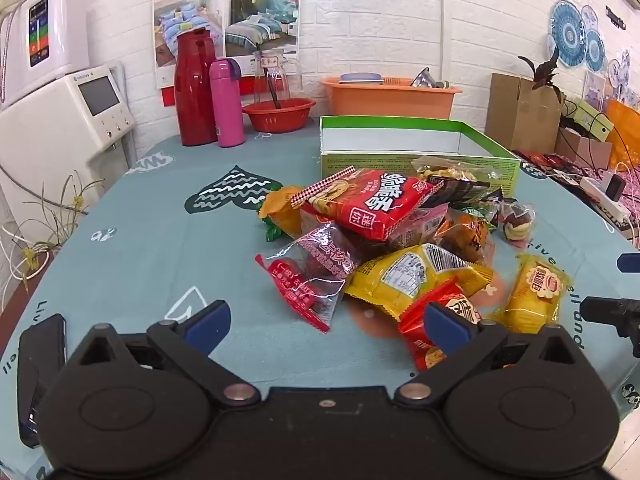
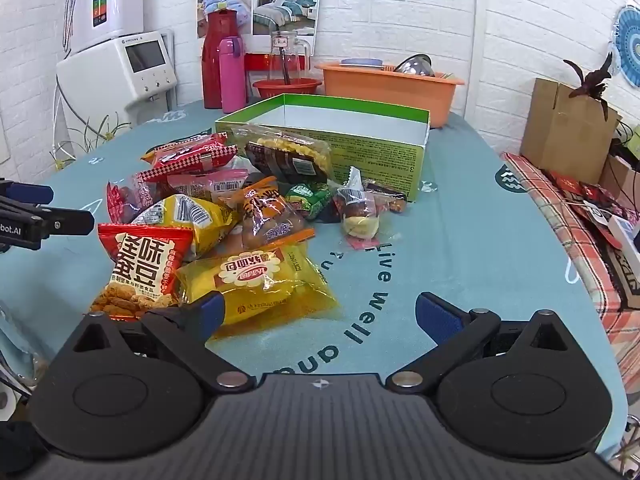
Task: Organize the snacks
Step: 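Move the left tool toward the yellow bread pack beside the snack pile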
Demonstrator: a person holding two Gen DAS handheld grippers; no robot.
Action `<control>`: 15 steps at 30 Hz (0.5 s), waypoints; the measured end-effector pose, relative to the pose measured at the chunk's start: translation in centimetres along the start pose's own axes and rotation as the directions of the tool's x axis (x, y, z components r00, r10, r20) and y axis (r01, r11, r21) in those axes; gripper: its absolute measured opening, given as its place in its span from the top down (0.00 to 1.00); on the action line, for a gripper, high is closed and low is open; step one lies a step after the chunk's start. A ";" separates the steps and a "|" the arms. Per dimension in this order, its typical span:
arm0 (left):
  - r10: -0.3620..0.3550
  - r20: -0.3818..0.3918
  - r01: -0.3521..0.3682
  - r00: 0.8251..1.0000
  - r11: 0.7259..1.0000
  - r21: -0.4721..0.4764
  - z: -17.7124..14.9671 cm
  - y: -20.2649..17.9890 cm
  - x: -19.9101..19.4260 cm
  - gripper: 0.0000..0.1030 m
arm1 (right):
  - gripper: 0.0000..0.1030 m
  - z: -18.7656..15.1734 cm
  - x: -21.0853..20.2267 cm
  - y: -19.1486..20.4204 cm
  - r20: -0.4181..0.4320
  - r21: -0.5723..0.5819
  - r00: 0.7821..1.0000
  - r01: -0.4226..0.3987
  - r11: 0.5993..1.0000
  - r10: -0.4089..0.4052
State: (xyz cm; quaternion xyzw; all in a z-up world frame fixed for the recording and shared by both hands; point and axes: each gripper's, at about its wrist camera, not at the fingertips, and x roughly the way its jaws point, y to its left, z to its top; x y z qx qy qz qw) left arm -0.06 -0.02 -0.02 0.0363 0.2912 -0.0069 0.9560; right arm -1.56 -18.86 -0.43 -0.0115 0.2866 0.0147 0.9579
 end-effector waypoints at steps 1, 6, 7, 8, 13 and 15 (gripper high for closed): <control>0.000 -0.001 0.000 1.000 1.000 -0.002 0.0 0.0 0.0 0.00 | 0.00 -0.1 0.0 -0.1 0.010 0.019 1.000 -0.012 1.000 0.012; 0.000 -0.001 0.000 1.000 1.000 -0.007 -0.2 -0.4 -0.3 0.00 | 0.00 -0.2 -0.2 0.1 0.009 0.002 1.000 -0.009 1.000 0.009; -0.015 -0.010 0.015 1.000 1.000 -0.016 0.2 0.1 -0.5 0.00 | 0.00 -0.2 -0.1 0.5 0.011 0.002 1.000 -0.007 1.000 0.007; -0.017 -0.010 0.017 1.000 1.000 -0.016 0.2 0.1 -0.6 0.00 | 0.00 -0.1 -0.2 0.5 0.010 0.005 1.000 -0.010 1.000 0.010; -0.024 -0.011 0.024 1.000 1.000 -0.017 0.2 0.3 -1.1 0.00 | 0.00 -0.3 -0.2 0.6 0.008 0.006 1.000 -0.011 1.000 0.011; -0.020 -0.011 0.020 1.000 1.000 -0.016 0.0 0.0 -0.7 0.00 | 0.00 -0.4 -0.3 0.7 0.009 0.005 1.000 -0.011 1.000 0.011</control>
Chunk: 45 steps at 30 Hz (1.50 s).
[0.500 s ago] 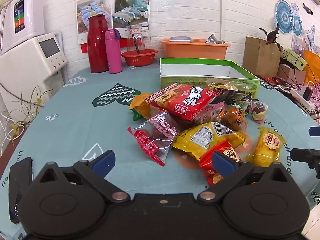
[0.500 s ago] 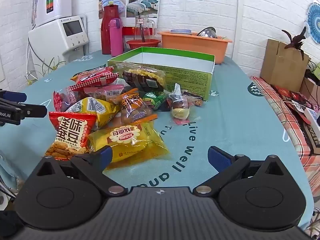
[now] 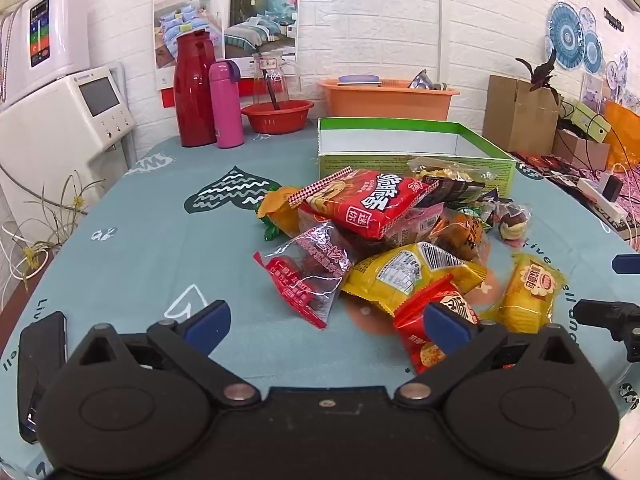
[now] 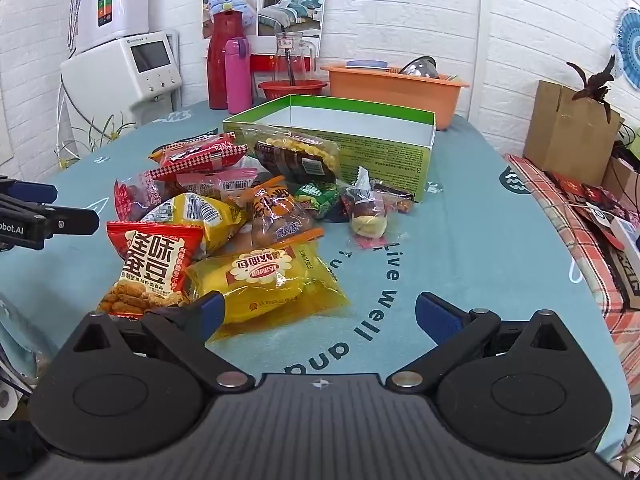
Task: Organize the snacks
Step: 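Move the left tool toward the yellow bread pack beside the snack pile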
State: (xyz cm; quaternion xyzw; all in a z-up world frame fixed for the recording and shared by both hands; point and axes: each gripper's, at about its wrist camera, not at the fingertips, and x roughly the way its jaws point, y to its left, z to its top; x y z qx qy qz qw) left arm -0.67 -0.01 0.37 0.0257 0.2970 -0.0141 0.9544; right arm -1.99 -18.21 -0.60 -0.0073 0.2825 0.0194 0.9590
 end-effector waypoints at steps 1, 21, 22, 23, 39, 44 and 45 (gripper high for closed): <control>0.000 -0.001 0.000 1.000 1.000 0.000 0.0 0.0 0.0 0.00 | 0.00 0.0 0.0 0.0 0.000 -0.001 1.000 0.000 1.000 0.000; -0.066 0.000 0.066 0.998 0.998 0.016 0.0 -0.7 -0.1 0.00 | 0.00 0.0 0.4 -0.2 -0.006 0.007 1.000 -0.014 1.000 0.015; -0.068 0.000 0.068 0.998 0.997 0.019 0.0 -0.7 -0.1 0.00 | 0.00 0.0 0.5 -0.2 -0.009 0.008 1.000 -0.018 1.000 0.018; -0.070 0.003 0.070 0.998 0.997 0.022 0.1 -0.7 -0.1 0.00 | 0.00 -0.1 0.5 -0.1 -0.011 0.006 1.000 -0.022 1.000 0.022; -0.081 -0.003 0.081 0.997 0.997 0.018 0.0 -0.9 0.4 0.00 | 0.00 -0.1 0.9 0.2 -0.014 0.000 0.999 -0.035 0.999 0.035; -0.079 -0.007 0.079 0.997 0.997 0.022 0.0 -1.0 0.4 0.00 | 0.00 -0.2 0.7 0.3 0.016 -0.010 0.999 -0.035 0.999 0.036; -0.078 -0.007 0.079 0.997 0.997 0.023 0.0 -1.1 0.4 0.00 | 0.00 -0.2 0.7 0.3 0.019 -0.009 0.999 -0.036 0.999 0.037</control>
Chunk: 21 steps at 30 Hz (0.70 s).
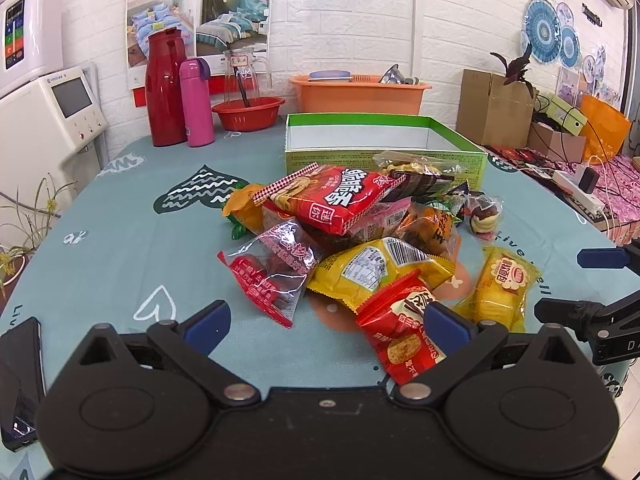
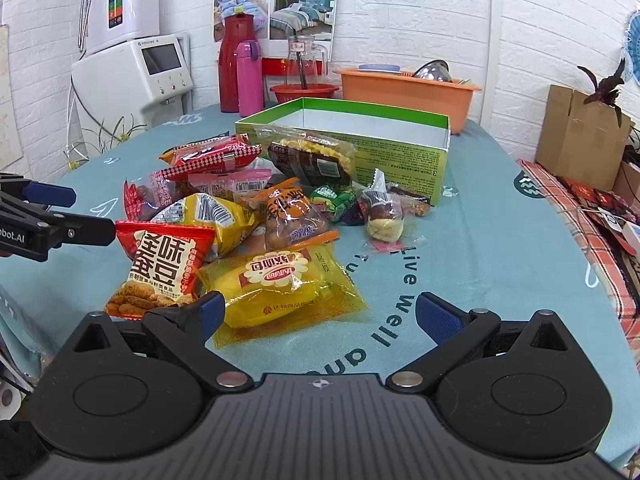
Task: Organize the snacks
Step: 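Move the left tool toward the yellow bread pack beside the snack pile, then grasp the yellow bread pack with the left gripper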
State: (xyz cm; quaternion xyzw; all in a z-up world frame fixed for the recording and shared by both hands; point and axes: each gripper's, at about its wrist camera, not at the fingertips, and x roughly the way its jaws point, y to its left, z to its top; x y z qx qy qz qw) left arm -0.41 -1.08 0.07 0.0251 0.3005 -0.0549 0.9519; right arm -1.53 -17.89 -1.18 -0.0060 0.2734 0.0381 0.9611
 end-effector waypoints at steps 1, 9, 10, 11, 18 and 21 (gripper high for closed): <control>0.000 0.000 0.000 1.000 1.000 0.001 0.0 0.0 0.0 0.00 | 0.00 0.0 0.0 -0.1 0.000 0.001 1.000 -0.002 1.000 0.002; -0.002 -0.006 0.002 1.000 1.000 0.006 0.0 -0.4 0.1 0.00 | 0.00 -0.3 -0.1 -0.4 0.002 0.017 1.000 -0.003 1.000 0.003; -0.002 -0.006 0.002 1.000 1.000 0.006 -0.1 -0.4 0.2 0.00 | 0.00 -0.3 -0.1 -0.4 0.002 0.017 1.000 -0.002 1.000 0.002; -0.001 -0.005 0.002 1.000 1.000 0.005 -0.1 -0.4 0.2 0.00 | 0.00 -0.4 -0.1 -0.4 0.003 0.017 1.000 -0.002 1.000 0.002; -0.002 -0.006 0.002 1.000 1.000 0.006 -0.1 -0.4 0.2 0.00 | 0.00 -0.5 -0.2 -0.4 0.008 0.016 1.000 -0.006 1.000 0.006; -0.007 -0.003 0.007 1.000 1.000 0.007 -0.1 -0.5 0.2 0.00 | 0.00 -0.6 -0.3 -0.6 0.027 0.034 1.000 0.003 0.999 -0.004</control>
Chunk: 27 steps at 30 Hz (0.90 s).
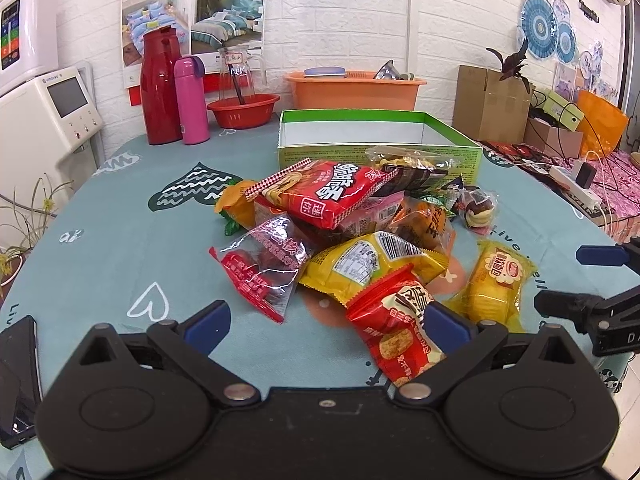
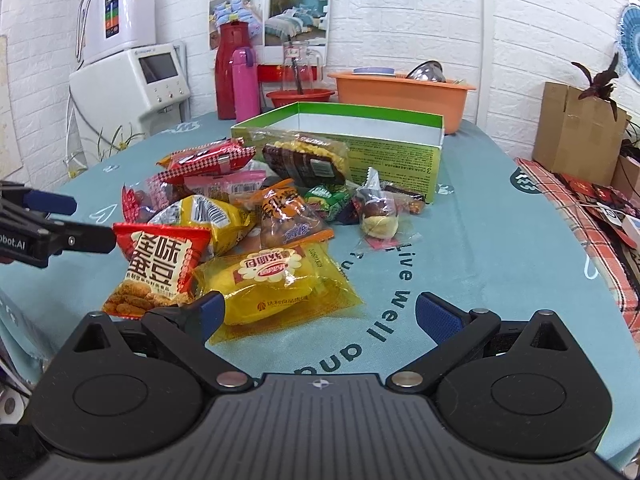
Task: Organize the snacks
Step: 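Grasp the yellow bread pack with the left gripper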
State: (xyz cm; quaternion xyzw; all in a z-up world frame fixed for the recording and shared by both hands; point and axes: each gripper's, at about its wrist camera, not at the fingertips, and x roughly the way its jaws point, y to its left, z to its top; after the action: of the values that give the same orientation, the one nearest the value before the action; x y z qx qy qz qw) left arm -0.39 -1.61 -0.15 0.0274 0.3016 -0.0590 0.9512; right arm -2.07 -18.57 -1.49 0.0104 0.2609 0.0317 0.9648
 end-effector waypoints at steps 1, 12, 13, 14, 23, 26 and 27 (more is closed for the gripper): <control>-0.004 0.001 0.004 1.000 1.000 -0.001 0.0 -0.1 0.0 0.00 | 0.00 0.0 -0.1 -0.1 0.010 0.009 1.000 0.004 1.000 -0.004; -0.292 0.028 0.290 0.956 0.956 0.051 2.6 -3.7 -0.4 0.00 | 0.00 -1.1 -0.7 -1.1 0.069 0.002 0.995 -0.068 0.998 0.068; -0.326 0.010 0.325 0.945 0.944 0.060 3.1 -4.4 0.2 0.00 | 0.00 -1.3 -0.7 -0.9 0.064 -0.010 0.994 -0.090 0.996 0.090; -0.348 -0.012 0.348 0.938 0.935 0.069 3.4 -5.2 1.0 0.00 | 0.00 -1.5 -0.6 -0.6 0.058 -0.024 0.993 -0.101 0.995 0.103; -0.428 -0.242 0.450 0.871 0.892 0.040 4.6 -8.5 8.0 0.10 | 0.00 -2.2 1.2 0.9 0.016 -0.058 0.989 -0.145 0.988 0.146; -0.434 -0.271 0.459 0.859 0.888 0.035 4.8 -8.6 9.2 0.33 | 0.00 -1.9 2.0 0.9 0.023 -0.056 0.987 -0.158 0.986 0.160; -0.439 -0.284 0.464 0.852 0.885 0.025 4.8 -8.5 9.6 0.46 | 0.00 -1.8 2.4 0.8 0.022 -0.053 0.987 -0.155 0.986 0.157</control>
State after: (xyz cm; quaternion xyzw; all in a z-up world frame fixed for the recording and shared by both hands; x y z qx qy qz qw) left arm 8.99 -11.42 -1.90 0.0079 0.4235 -0.2903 0.8581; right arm -0.96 -17.63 -4.22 0.0065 0.2456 0.1137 0.9627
